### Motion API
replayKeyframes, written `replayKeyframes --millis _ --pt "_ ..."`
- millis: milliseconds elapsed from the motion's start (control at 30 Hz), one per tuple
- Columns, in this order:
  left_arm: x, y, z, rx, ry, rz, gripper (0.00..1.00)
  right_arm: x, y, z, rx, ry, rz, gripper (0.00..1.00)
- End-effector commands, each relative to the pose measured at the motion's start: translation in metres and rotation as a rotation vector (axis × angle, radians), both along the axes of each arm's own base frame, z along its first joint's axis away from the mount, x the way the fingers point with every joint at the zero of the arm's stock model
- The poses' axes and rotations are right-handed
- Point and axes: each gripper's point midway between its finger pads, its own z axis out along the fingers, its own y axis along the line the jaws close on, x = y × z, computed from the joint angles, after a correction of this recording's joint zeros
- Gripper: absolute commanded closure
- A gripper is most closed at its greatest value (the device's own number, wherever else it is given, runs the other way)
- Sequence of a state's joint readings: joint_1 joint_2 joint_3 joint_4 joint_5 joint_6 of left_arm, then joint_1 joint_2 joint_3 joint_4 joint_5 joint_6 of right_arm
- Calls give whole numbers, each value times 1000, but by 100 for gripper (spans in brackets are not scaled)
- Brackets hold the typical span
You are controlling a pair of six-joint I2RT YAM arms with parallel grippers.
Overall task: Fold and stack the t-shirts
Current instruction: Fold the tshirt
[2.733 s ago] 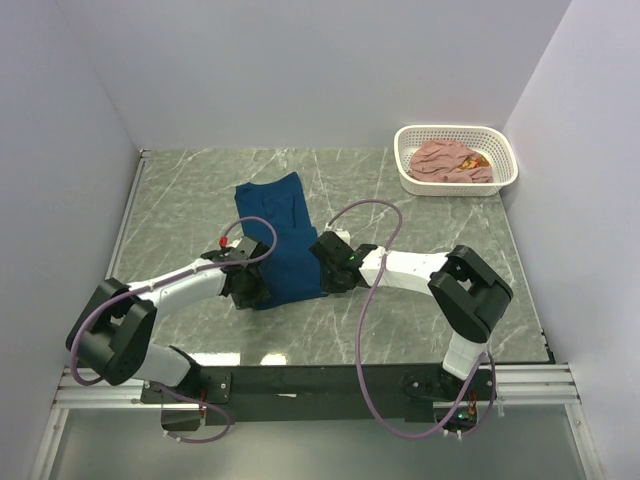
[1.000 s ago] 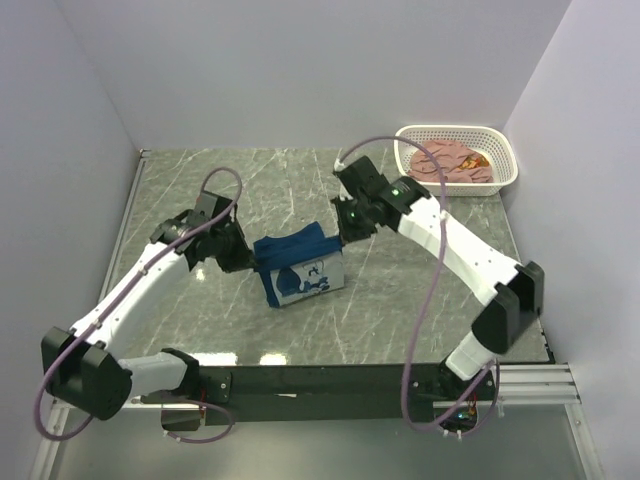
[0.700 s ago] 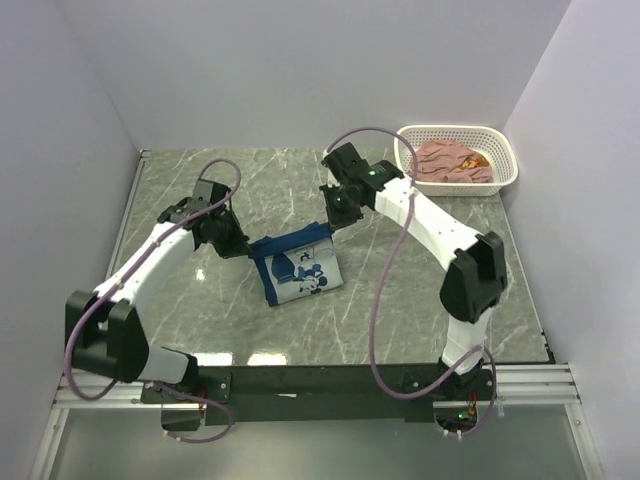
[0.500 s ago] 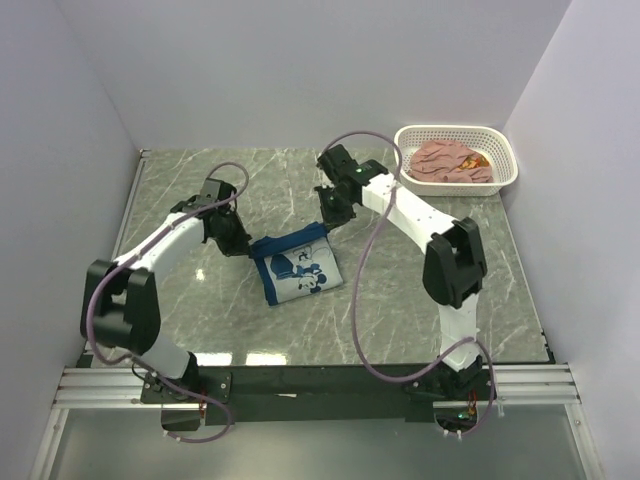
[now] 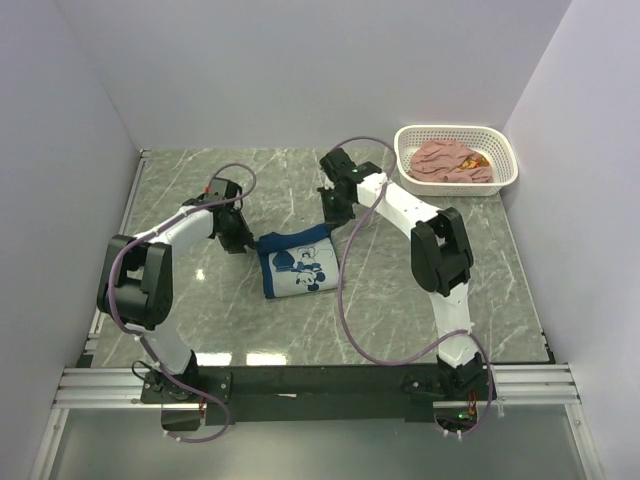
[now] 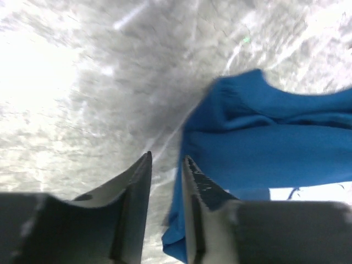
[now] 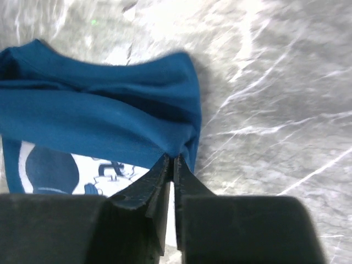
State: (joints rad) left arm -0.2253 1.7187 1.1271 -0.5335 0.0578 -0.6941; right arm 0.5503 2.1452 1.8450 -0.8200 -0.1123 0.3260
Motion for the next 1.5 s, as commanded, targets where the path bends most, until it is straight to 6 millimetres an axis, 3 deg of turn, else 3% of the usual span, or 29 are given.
replayKeyframes --millis 0,33,100,133,167,200,233,300,367,400,467,500,567,700,733,800,833,867,900,933,967,1000,1200,1233,1333,1367,1467 --pt "23 9 27 36 -118 8 65 27 -9 41 30 -132 -59 87" --pt "24 7 37 25 -144 3 62 27 -9 50 38 -150 -63 74" --pt "23 6 46 11 -173 -13 48 23 -15 52 30 -160 -73 65" --pt "21 4 60 -6 -210 -18 41 25 -14 68 60 -211 -80 58" --pt "21 4 67 -14 -240 -14 27 23 -14 74 76 -230 -84 55" --pt "13 5 66 -16 -241 -12 22 13 -19 80 95 -247 -93 54" --pt "10 5 82 -30 -292 -12 19 17 -17 90 134 -298 -98 53" --pt "-1 -3 87 -53 -329 -38 16 -1 -15 96 203 -313 -63 52" --pt "-12 -17 102 -110 -381 -87 19 -4 -2 106 297 -363 -2 53" --pt "-15 -28 102 -138 -404 -119 23 -20 7 100 356 -323 62 53" --pt "-19 -42 102 -183 -417 -165 37 -24 19 100 416 -327 122 54" --pt "-17 -50 104 -204 -432 -186 40 -28 23 89 433 -294 143 54" --pt "-14 -61 92 -250 -402 -206 50 -33 36 86 503 -271 203 55" --pt "9 -76 76 -303 -399 -215 57 -29 52 60 559 -197 251 55" --pt "16 -78 63 -294 -377 -208 57 -26 54 56 572 -191 256 55" --pt "35 -80 63 -287 -386 -194 59 -15 59 42 586 -157 247 55" --pt "42 -81 47 -279 -352 -187 58 -8 58 37 594 -149 240 55" --pt "54 -83 52 -283 -366 -181 59 1 59 39 612 -150 234 55" --pt "60 -84 48 -285 -361 -179 58 6 59 21 607 -117 221 55" --pt "64 -85 33 -276 -332 -176 58 14 58 18 615 -116 213 56" --pt "73 -86 35 -275 -342 -175 58 21 54 15 632 -103 190 56" --pt "77 -84 22 -265 -319 -169 58 29 54 5 639 -89 175 56" --pt "98 -73 -2 -279 -282 -127 54 64 37 -15 713 -36 57 57" --pt "98 -73 -11 -283 -263 -122 53 68 38 -12 737 -47 55 57" --pt "100 -78 -8 -316 -260 -143 47 69 36 -2 811 -20 36 56" --pt "100 -79 -3 -324 -266 -151 46 66 35 0 819 -18 38 56" --pt "99 -82 23 -340 -308 -170 41 56 32 33 843 -64 57 56"
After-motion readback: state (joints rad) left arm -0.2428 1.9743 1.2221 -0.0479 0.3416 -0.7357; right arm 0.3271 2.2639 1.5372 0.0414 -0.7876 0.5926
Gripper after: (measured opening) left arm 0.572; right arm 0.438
